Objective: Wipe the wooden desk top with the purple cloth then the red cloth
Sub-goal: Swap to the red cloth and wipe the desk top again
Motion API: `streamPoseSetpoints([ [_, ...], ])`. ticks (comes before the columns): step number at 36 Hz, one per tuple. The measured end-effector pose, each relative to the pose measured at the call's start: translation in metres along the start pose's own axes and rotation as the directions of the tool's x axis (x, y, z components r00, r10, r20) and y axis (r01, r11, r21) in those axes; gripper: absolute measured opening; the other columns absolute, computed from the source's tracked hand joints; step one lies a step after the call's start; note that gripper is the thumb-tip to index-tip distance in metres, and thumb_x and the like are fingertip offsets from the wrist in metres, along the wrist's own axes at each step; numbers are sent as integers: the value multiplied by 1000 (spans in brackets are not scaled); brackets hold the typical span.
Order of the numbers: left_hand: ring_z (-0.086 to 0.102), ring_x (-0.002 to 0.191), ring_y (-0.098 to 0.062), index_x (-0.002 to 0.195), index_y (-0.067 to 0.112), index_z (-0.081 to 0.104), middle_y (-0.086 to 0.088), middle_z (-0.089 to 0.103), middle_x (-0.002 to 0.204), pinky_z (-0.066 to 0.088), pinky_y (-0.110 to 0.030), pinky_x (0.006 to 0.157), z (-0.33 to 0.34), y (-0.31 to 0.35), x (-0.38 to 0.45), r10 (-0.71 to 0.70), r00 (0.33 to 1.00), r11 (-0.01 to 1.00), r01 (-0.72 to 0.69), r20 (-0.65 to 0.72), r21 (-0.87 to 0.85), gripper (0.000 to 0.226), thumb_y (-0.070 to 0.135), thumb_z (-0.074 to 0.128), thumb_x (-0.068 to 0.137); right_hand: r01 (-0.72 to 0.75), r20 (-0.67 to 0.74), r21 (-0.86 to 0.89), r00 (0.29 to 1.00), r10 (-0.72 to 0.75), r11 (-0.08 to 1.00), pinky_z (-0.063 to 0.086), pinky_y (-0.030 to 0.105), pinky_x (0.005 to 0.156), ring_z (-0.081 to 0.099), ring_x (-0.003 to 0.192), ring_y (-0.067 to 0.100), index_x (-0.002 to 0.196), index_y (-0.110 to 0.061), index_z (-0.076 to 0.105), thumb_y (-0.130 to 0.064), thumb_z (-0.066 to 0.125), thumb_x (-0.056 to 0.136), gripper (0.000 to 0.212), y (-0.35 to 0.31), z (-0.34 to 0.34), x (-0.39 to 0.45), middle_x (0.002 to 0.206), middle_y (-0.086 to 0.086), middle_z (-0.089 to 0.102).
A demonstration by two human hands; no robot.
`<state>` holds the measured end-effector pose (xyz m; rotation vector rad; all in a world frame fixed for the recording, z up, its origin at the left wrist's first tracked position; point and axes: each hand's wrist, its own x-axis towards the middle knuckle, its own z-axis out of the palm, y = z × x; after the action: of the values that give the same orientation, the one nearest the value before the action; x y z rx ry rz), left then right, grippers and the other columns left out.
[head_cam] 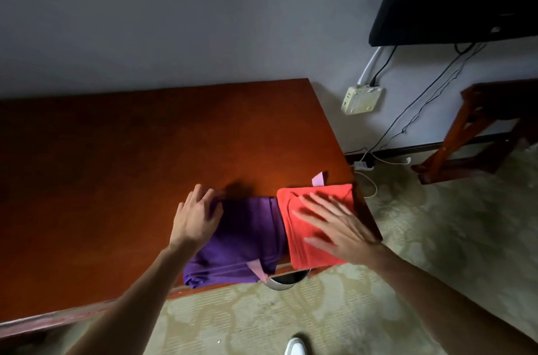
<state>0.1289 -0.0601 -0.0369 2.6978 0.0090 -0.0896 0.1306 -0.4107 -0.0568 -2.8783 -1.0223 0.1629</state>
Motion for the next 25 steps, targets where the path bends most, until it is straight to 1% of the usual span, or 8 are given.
streamPoseSetpoints([
  [2,55,108,-32,125,28,62,-7,52,116,43,-46,89,2,1,19,2,1000,1000,-2,-15,14,33,36,48,96,57,21,-48,998,-56,997,19,52,126,-1,160,15,162,-44,14,-68,29,104,65,2,12,14,173,-10,1],
  [6,57,105,-33,125,32,63,-5,55,113,45,-47,86,2,-11,59,57,998,997,-57,4,60,45,51,39,91,177,22,-63,984,-176,982,12,51,127,-3,160,16,162,-43,17,-63,34,105,63,21,15,32,173,-9,-2],
  [10,57,109,-33,134,39,55,-4,55,122,44,-49,91,1,-30,93,101,994,982,-108,49,153,54,58,32,90,297,77,-84,954,-291,951,7,52,128,-5,160,16,162,-43,18,-63,34,105,63,60,8,77,173,-9,-3],
  [14,58,110,-31,139,39,52,-1,51,138,45,-49,89,-1,-51,118,127,992,973,-129,26,191,52,54,34,93,192,21,-119,981,-190,974,5,60,126,-2,160,15,161,-44,21,-64,32,103,62,110,2,154,173,-11,1],
  [17,53,125,-25,145,43,45,4,44,149,42,-47,98,5,-70,124,152,988,971,-157,42,180,51,53,30,98,116,26,-116,993,-113,986,0,63,125,-5,159,14,161,-47,15,-67,24,103,62,150,-7,214,172,-14,-3],
  [20,33,147,-16,151,43,37,3,37,158,24,-39,115,13,-79,124,177,983,974,-181,40,137,51,49,27,101,94,15,-122,996,-93,988,3,62,125,-3,159,13,161,-49,13,-67,22,102,62,187,-14,268,172,-16,-1],
  [22,26,151,-15,152,44,34,4,34,160,15,-34,119,16,-79,123,177,983,977,-182,49,111,51,49,26,102,95,26,-106,995,-92,990,1,60,126,-4,159,12,160,-50,12,-68,20,102,61,209,-20,300,172,-17,-2],
  [25,20,153,-11,153,46,32,7,30,162,10,-30,122,14,-80,125,161,985,982,-166,65,87,50,48,27,102,91,32,-88,996,-89,992,2,59,125,-4,159,11,160,-51,12,-69,18,101,62,237,-29,341,172,-17,-1],
])
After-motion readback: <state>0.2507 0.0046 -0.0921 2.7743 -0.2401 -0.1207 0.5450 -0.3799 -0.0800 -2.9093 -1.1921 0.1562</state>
